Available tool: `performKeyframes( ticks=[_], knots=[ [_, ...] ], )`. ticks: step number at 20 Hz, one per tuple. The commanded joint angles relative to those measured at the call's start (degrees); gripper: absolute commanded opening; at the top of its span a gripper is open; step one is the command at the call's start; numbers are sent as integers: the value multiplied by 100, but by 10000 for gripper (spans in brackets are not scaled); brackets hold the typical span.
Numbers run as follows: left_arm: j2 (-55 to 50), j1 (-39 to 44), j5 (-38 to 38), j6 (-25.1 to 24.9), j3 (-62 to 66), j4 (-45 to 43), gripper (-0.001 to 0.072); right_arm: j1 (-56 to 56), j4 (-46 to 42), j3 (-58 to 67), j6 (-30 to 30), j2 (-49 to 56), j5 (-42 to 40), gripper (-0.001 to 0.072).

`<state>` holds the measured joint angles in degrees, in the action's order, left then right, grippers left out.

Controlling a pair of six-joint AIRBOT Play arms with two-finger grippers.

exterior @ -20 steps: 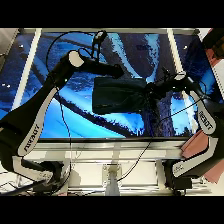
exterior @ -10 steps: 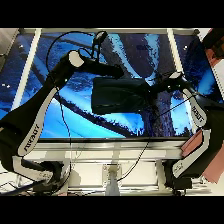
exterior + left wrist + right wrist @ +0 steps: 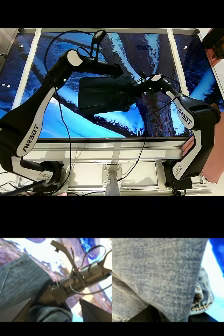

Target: Fold the clothes and pants, and hang the long-sleeved shirts on hangers.

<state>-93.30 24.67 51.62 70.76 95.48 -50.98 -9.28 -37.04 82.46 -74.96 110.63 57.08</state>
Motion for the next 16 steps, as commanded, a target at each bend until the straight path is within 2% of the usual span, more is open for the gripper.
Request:
performKeyframes(
  ticks=[1, 2, 3, 5, 7, 10, 16],
  knots=[
    [238, -328, -7, -68, 2, -63, 641, 72, 369, 520, 275, -28, 369, 55],
    [376, -494, -2, -66, 2, -286, 500, 249, 391, 807, 271, -28, 730, 54],
    [544, -678, 13, -66, 2, -643, 414, 470, 415, 1145, 269, -37, 1176, 54],
    [909, -1038, 52, -59, 2, -1213, 414, 938, 426, 1631, 260, -203, 1768, 54],
    [1307, -1392, 144, -59, 2, -1480, 413, 1523, 433, 1895, 197, -575, 1987, 54],
    [1943, -1926, 409, -61, 2, -1504, 414, 2529, 420, 1921, 7, -1244, 2107, 54],
    [2876, -2658, 658, -61, 0, -1506, 414, 4865, 348, 1921, -767, -2457, 2249, 55]
  ],
)
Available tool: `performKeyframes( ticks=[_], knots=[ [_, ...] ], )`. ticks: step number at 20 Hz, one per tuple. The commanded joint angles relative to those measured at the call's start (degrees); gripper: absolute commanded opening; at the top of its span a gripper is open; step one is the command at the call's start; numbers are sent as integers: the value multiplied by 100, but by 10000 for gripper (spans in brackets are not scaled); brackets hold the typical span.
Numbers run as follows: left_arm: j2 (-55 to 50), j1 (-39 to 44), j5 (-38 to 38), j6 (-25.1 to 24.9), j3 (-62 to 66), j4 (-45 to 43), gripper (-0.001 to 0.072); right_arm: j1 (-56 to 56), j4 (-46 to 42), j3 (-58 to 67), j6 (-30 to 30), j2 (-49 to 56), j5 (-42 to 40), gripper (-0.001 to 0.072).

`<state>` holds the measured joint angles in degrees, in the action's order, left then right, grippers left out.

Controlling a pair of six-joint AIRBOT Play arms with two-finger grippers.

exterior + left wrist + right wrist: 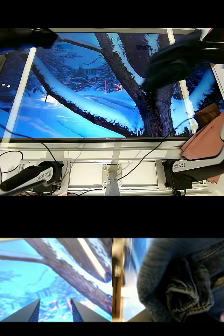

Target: Fold the clothes and pants, and hang the long-sleeved shirts on hangers.

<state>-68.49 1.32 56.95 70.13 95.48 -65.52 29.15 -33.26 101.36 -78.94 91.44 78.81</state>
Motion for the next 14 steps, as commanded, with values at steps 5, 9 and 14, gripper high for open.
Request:
performKeyframes(
  ticks=[5, 9, 14],
  knots=[
    [529, -439, 140, 2, -2, -52, 414, 2802, -907, 28, -1113, -1342, -402, 55],
    [479, -439, 142, 22, -39, -48, 414, 3582, -3261, -48, -2022, -1506, 664, 54],
    [466, -439, 221, 22, -149, -48, 414, 4273, -4916, -509, -1733, -1764, 1303, 54]
  ],
)
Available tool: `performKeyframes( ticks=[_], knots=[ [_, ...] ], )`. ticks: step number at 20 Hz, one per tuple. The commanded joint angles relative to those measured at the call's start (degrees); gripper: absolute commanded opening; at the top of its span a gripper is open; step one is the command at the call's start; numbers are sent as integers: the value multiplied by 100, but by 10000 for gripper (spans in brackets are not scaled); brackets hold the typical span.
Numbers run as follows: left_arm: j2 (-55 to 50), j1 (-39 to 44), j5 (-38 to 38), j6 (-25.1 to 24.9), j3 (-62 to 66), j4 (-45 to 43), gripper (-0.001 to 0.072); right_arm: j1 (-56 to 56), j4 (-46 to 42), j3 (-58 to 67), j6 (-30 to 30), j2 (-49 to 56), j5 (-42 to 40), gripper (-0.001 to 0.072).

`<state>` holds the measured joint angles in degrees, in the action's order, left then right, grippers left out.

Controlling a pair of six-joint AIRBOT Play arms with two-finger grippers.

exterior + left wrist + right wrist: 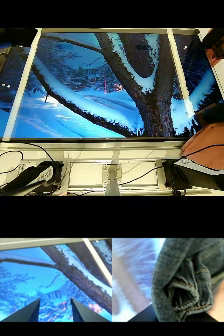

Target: Fold the clothes and pants, and hang the long-sleeved shirts on hangers.

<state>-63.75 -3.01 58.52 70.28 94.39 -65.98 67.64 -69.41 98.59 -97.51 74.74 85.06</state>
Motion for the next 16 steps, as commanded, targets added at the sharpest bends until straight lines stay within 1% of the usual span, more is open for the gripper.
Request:
performKeyframes(
  ticks=[1, 3, 6, 7, 8, 9, 10, 13, 15, 16],
  knots=[
    [-9, -7, 103, 7, -39, -2, 414, 555, -1650, -424, 195, -66, 929, 55],
    [-9, -7, 118, 4, -39, -2, 414, 820, -1961, -857, 267, -63, 1123, 55],
    [-9, -7, 116, 4, -39, -2, 413, 1172, -1982, -1268, 267, -63, 1191, 59],
    [-9, -7, 116, 4, -39, -2, 414, 1252, -1985, -1298, 269, -61, 1163, 157],
    [-9, -7, 114, 4, -39, -2, 414, 1311, -1991, -1298, 269, -63, 1102, 452],
    [-9, -7, 114, 4, -39, -2, 414, 1342, -1996, -1300, 289, -63, 1093, 691],
    [-9, -7, 114, 4, -39, -2, 414, 1340, -2000, -1298, 291, -63, 1075, 679],
    [-9, -7, 114, 4, -39, -2, 415, 1338, -1862, -1298, 291, -63, 949, 671],
    [-9, -7, 114, 4, -39, -2, 415, 1338, -1469, -1298, 341, -63, 833, 589],
    [-9, -7, 114, 4, -39, -2, 415, 1309, -1051, -1298, 470, -63, 763, 583]
  ],
)
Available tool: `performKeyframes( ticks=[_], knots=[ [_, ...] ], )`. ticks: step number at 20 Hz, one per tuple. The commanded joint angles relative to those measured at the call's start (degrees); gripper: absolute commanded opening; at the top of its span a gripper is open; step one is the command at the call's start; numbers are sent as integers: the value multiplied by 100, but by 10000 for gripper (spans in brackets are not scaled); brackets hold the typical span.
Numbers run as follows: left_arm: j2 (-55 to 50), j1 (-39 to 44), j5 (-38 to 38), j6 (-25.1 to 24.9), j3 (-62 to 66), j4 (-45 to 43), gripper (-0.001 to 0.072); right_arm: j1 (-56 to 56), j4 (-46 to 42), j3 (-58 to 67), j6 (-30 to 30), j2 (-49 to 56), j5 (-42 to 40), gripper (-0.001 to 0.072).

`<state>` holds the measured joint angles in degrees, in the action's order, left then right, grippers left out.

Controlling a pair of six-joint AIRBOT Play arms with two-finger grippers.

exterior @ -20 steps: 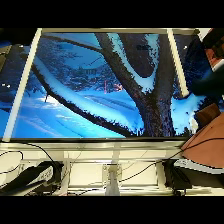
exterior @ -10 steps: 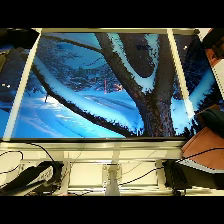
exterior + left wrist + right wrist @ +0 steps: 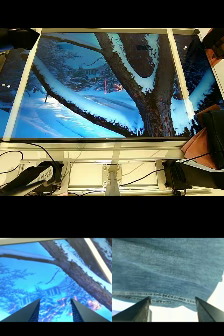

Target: Fold the clothes and pants, and hang the long-sleeved shirts on hangers.

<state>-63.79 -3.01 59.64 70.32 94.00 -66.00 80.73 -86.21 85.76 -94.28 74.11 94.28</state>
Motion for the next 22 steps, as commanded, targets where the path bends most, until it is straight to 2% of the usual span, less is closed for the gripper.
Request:
performKeyframes(
  ticks=[1, 3, 4, 6, 13, 16, 19, 22],
  knots=[
    [-4, -7, 2, 0, 0, 0, 415, -105, 1056, 2, 273, 0, -278, 576],
    [-4, -7, 2, 0, 0, 0, 415, -634, 1563, 66, 560, 4, -391, 475],
    [-4, -7, 2, 0, 0, 0, 415, -1023, 1685, 118, 634, 15, -413, 391],
    [-4, -7, 2, 0, 0, 0, 415, -2057, 1904, 162, 654, 11, -586, 57],
    [-4, -7, 2, 0, 0, 0, 415, -6533, 1665, 162, 656, 11, -511, 56],
    [-4, -7, 2, 0, 0, 0, 415, -8118, 1078, 162, 656, 13, -693, 56],
    [-4, -7, 2, 0, 0, 0, 415, -9018, 595, 160, 658, 13, -1040, 56],
    [-4, -7, 2, 0, 0, 0, 415, -9361, 468, 160, 649, 13, -1541, 56]
  ],
)
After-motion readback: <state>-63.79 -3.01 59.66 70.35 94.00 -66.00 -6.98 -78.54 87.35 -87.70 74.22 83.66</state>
